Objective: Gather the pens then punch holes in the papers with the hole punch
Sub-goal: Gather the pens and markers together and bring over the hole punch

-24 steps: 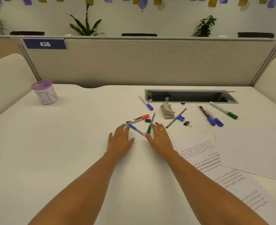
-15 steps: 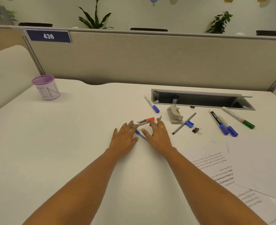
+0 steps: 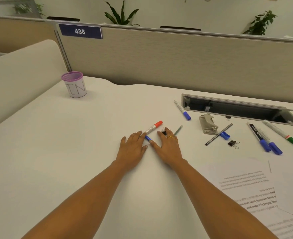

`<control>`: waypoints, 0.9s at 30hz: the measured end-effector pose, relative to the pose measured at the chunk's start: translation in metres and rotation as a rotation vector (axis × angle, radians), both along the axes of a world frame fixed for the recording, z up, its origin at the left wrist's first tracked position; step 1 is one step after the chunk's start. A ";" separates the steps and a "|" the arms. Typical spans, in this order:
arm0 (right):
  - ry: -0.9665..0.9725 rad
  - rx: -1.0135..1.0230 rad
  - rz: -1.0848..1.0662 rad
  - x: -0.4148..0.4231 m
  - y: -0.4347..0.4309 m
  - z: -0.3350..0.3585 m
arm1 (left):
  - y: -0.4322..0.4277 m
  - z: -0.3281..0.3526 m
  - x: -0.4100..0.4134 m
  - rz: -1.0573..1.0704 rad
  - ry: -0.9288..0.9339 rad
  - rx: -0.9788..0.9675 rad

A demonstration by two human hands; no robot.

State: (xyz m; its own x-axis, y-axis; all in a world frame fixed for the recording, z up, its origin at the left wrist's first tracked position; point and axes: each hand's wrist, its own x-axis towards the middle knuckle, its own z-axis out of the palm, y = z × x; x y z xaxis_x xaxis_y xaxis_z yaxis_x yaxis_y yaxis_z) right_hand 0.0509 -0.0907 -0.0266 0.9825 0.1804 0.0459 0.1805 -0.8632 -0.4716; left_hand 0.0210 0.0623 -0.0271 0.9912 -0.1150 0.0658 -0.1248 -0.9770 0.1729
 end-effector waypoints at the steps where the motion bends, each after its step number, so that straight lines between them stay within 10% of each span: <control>1: -0.001 0.018 0.008 -0.002 0.008 0.000 | 0.009 0.000 -0.003 0.006 -0.004 0.005; 14: 0.023 0.105 0.131 -0.026 0.156 0.005 | 0.156 0.004 -0.035 0.109 -0.056 -0.071; 27: 0.072 0.377 0.206 -0.026 0.272 0.007 | 0.217 0.019 -0.001 0.199 -0.138 -0.616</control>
State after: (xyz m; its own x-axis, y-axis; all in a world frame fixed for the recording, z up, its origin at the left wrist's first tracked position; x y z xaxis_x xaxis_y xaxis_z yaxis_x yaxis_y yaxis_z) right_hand 0.0252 0.1817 -0.0197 0.9308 0.3571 0.0785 0.2859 -0.5772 -0.7649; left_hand 0.0204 0.2789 -0.0083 0.9673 0.1689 0.1892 -0.0132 -0.7115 0.7025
